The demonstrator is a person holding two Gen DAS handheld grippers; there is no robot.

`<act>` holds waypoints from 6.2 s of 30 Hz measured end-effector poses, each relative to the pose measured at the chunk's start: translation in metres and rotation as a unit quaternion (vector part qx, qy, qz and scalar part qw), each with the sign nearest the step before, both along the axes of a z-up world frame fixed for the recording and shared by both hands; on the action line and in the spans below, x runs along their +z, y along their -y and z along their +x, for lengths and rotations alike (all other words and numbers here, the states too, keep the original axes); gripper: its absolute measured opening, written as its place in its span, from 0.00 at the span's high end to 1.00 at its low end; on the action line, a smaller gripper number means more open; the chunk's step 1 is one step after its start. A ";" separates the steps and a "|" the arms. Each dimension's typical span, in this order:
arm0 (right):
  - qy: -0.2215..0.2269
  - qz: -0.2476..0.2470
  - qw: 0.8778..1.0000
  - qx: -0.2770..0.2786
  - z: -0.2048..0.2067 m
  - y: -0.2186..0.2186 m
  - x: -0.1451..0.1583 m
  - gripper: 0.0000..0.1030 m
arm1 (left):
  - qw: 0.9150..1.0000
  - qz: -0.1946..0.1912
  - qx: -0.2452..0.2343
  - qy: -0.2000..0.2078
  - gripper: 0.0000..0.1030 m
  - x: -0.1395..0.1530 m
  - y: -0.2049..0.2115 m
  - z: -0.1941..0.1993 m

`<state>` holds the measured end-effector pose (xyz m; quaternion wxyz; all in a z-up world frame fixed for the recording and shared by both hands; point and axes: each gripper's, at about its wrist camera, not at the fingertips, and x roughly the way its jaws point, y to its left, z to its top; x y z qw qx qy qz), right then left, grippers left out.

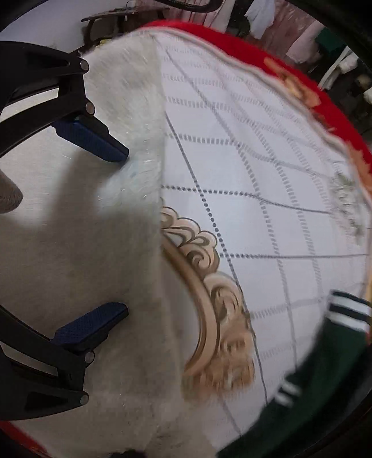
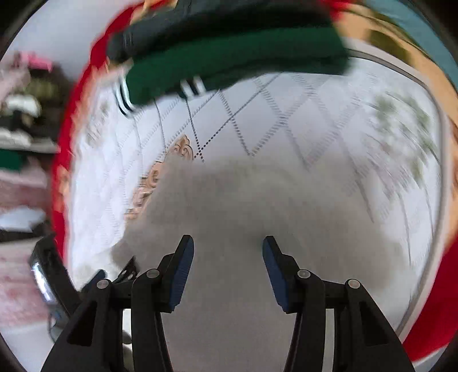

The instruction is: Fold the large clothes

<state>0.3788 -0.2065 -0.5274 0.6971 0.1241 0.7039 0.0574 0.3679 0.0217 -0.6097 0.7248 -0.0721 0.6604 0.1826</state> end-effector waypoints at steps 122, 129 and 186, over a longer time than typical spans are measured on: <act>0.266 -0.016 0.937 0.226 -0.173 -0.286 0.145 0.72 | 0.975 -0.013 0.214 0.048 0.01 0.094 -0.173 -0.226; 0.253 -0.097 0.898 0.347 -0.225 -0.380 0.057 0.70 | 0.952 0.034 0.303 0.014 0.01 0.092 -0.225 -0.307; -0.137 0.364 0.921 0.001 -0.130 -0.087 -0.060 0.15 | 0.872 -0.240 0.405 0.129 0.02 0.024 -0.147 -0.259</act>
